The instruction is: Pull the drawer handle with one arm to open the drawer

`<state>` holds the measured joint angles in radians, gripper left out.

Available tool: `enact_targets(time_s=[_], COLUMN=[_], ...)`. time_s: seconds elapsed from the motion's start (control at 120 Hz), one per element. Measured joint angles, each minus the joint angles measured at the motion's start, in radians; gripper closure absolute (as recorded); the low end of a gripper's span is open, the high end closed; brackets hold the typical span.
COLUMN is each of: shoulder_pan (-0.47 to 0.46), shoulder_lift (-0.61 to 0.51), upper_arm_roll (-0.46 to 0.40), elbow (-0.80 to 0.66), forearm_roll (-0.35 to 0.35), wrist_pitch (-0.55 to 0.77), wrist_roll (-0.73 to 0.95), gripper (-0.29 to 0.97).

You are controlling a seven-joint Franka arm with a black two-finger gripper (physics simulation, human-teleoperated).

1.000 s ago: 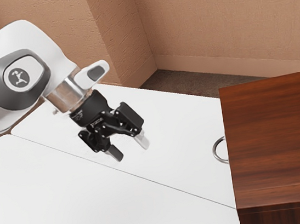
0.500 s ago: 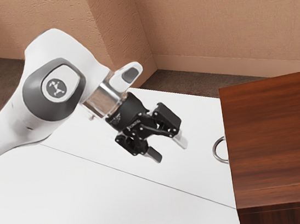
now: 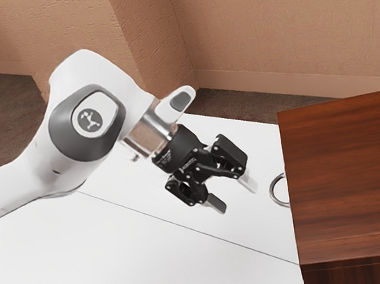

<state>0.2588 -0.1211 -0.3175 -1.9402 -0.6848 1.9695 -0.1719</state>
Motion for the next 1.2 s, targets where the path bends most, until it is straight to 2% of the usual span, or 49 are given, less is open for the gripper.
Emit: enact_targets(time_s=[0.325,1.2], shoulder_pan=[0.001,-0.002], shoulder_lift=[0.036,0.096], upper_arm_roll=[-0.006,-0.037], elbow=[0.004,0.013], forearm_roll=[-0.014,-0.020], wrist_pitch=[0.067,0.130], wrist_roll=[-0.008,-0.016], gripper=[0.15,0.22])
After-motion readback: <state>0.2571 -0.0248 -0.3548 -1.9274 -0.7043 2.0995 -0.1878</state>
